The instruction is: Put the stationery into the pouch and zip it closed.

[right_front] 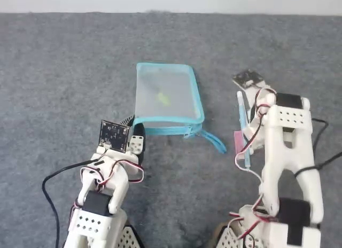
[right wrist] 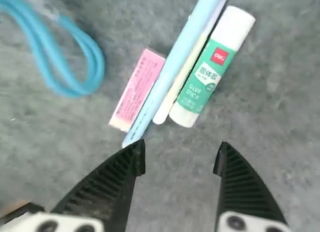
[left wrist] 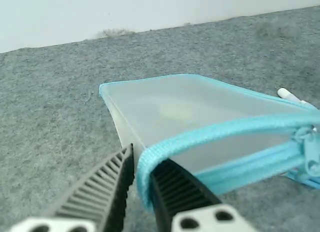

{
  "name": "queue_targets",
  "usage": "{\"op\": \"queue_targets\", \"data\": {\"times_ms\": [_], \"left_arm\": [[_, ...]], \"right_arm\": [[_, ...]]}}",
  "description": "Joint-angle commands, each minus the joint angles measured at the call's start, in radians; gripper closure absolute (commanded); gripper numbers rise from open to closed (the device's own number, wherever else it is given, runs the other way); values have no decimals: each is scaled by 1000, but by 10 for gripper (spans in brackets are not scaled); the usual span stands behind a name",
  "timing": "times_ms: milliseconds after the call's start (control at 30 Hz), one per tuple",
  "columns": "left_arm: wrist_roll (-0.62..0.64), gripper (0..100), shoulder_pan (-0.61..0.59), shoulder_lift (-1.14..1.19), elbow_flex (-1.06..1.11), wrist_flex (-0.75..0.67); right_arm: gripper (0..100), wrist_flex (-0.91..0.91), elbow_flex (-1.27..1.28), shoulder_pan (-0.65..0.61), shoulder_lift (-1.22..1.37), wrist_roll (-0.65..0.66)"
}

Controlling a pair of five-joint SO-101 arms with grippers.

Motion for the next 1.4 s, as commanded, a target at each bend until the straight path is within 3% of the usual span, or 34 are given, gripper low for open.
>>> {"op": "queue_targets", "data": {"times_ms": [0,467,800,1033,1200,1367], "left_arm": [[-11,988,3,-14,-12,-29],[-12,988,3,-17,-12,-29],[-12,988,3,-15,-12,-31],[-12,988,3,-14,-12,-31],[-12,988,3,-14,-12,-31],[-12,988,3,-14,-12,-31]], "right_arm": [[778,-74,3,15,51,18],[778,-292,-2,93,332,23],[780,-308,-3,68,348,17],[988,-300,-2,74,344,-61],[992,-274,-3,73,326,-66],[991,-143,-8,68,140,-74]]}}
